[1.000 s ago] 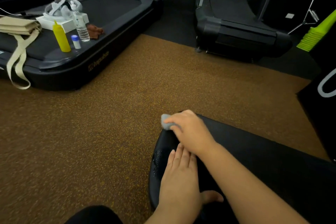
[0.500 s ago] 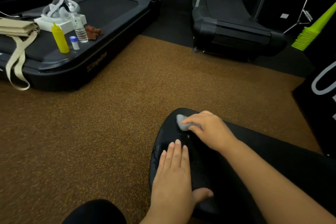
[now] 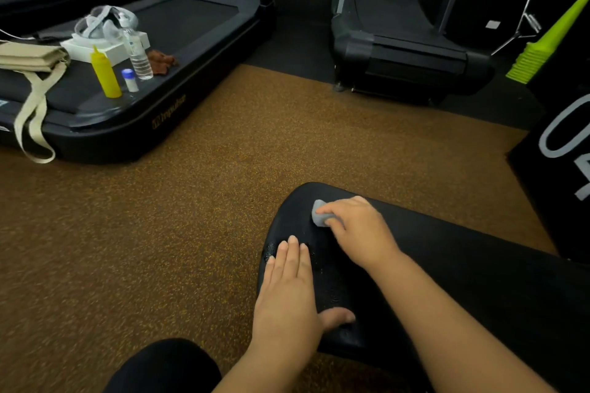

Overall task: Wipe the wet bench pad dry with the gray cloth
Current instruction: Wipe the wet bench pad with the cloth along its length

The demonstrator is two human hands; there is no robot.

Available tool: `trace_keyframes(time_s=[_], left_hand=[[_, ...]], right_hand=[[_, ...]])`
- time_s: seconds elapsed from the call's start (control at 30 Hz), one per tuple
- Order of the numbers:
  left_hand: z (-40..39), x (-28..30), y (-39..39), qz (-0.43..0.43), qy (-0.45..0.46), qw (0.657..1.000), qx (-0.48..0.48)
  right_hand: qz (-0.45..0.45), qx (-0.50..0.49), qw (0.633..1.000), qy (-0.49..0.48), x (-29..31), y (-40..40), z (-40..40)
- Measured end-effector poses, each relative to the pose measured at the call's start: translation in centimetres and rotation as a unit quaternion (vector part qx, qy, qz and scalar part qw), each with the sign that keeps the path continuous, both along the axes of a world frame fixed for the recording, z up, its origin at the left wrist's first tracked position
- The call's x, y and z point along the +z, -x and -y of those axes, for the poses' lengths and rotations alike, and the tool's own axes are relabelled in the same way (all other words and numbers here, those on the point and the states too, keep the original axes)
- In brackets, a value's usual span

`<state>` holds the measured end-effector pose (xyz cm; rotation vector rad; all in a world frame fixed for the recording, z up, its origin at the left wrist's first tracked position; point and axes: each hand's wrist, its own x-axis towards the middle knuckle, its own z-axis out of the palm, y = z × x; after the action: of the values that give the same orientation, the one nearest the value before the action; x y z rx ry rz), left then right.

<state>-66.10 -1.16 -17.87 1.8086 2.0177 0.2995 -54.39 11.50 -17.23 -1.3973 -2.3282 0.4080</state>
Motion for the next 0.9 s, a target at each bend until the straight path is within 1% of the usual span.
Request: trace_keyframes(time_s=[0.07, 0.13, 0.2, 0.27, 0.4, 0.43, 0.5, 0.57, 0.63, 0.67, 0.73, 0.77, 0.8, 0.87, 0.9], left_hand=[[0.0, 0.1, 0.0, 0.0, 0.002, 1.0, 0.002], [0.0, 0.2, -0.1, 0.0, 0.004, 1.0, 0.003], [0.0, 0.2, -0.1, -0.001, 0.0, 1.0, 0.006], [0.0, 0.2, -0.1, -0.002, -0.005, 1.0, 0.009], [0.0, 0.2, -0.2, -0.015, -0.006, 1.0, 0.009], [0.0, 0.1, -0.2, -0.016, -0.005, 1.0, 0.008], [0.0, 0.1, -0.2, -0.015, -0.004, 1.0, 0.005], [0.0, 0.2, -0.1, -0.012, -0.002, 1.0, 0.003], [0.1, 0.4, -0.1, -0.001, -0.005, 1.0, 0.002], [0.1, 0.6, 0.0, 0.01, -0.012, 1.0, 0.004], [0.2, 1.0, 0.0, 0.04, -0.05, 0.998, 0.01], [0.2, 1.3, 0.0, 0.055, -0.079, 0.995, 0.008], [0.1, 1.5, -0.3, 0.066, -0.11, 0.992, -0.001], [-0.5, 2.0, -1.1, 0.071, -0.147, 0.986, -0.03], [-1.0, 2.0, -1.5, 0.062, -0.154, 0.985, -0.045]], right_hand=[[0.003, 0.025, 1.0, -0.01, -0.1, 0.8, 1.4], [-0.003, 0.075, 0.997, -0.003, 0.1, -0.6, 2.6], [0.024, 0.103, 0.994, 0.014, 0.8, -2.6, 2.5], [0.039, 0.076, 0.996, 0.018, 1.1, -3.4, 1.3], [-0.001, -0.051, 0.999, 0.013, 0.5, -0.7, 1.1], [-0.01, -0.056, 0.998, 0.008, 0.1, -0.1, 1.8], [-0.034, -0.011, 0.999, 0.005, -0.5, 0.0, 3.5], [-0.044, 0.041, 0.997, 0.04, 0.0, -0.9, 4.6], [-0.051, 0.059, 0.992, 0.104, 1.3, -1.9, 4.7], [-0.073, 0.056, 0.986, 0.136, 1.9, -2.5, 4.7], [-0.159, 0.014, 0.975, 0.157, 2.2, -3.9, 4.5], [-0.197, -0.025, 0.97, 0.141, 2.0, -4.7, 4.4], [-0.213, -0.068, 0.967, 0.119, 1.5, -5.5, 4.4], [-0.19, -0.128, 0.97, 0.079, 0.0, -6.8, 4.9], [-0.169, -0.134, 0.975, 0.059, -0.6, -7.1, 5.2]])
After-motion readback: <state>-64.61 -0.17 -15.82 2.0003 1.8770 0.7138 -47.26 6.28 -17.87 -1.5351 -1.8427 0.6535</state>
